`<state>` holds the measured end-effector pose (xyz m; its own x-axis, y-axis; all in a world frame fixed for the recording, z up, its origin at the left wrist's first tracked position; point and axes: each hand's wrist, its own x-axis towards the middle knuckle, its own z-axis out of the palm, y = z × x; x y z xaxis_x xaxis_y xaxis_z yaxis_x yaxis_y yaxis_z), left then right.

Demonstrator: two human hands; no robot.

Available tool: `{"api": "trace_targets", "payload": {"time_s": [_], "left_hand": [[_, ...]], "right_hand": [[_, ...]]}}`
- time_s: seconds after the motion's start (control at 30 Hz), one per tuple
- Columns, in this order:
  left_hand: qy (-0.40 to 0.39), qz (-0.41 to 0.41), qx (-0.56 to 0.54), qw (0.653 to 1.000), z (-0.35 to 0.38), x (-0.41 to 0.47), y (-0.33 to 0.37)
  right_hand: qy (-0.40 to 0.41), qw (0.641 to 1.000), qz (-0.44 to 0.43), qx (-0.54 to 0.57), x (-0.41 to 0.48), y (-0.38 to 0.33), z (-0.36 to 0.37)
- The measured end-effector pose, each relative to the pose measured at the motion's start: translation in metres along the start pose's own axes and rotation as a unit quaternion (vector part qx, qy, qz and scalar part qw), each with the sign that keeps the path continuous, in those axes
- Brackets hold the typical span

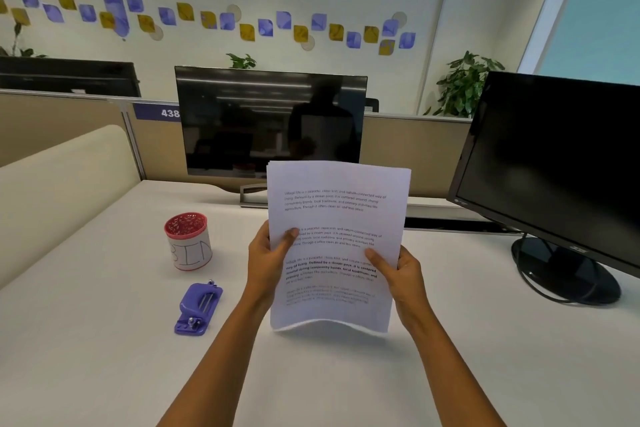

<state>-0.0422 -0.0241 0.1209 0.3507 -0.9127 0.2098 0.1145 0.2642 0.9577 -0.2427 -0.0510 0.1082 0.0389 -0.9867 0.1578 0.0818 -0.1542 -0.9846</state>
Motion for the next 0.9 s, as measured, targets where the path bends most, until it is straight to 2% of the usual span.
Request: {"api": "trace_targets", "payload": {"time_s": [0.1,0.17,0.4,0.67,0.9], "left_hand": [[-0.009,0.029,-0.001,1.000,0.003,0.003,0.014],[-0.020,0.035,0.011,0.999,0.001,0.004,0.020],[-0.044,0.018,0.052,0.998,-0.005,0.004,0.020],[-0.025,0.055,0.043,0.997,-0.001,0.009,0.034],[-0.032,0.067,0.072,0.995,-0.006,0.007,0.034]], "right_hand": [[0.014,1.000,-0.020,0.007,0.004,-0.011,0.001],[-0.005,1.000,-0.028,0.007,0.006,-0.016,-0.003],[-0.049,0.999,0.021,0.009,0.005,-0.014,-0.015],[-0.040,0.998,-0.055,-0.016,0.007,-0.035,-0.012],[-0.028,0.998,-0.047,-0.045,0.008,-0.031,-0.019]]}}
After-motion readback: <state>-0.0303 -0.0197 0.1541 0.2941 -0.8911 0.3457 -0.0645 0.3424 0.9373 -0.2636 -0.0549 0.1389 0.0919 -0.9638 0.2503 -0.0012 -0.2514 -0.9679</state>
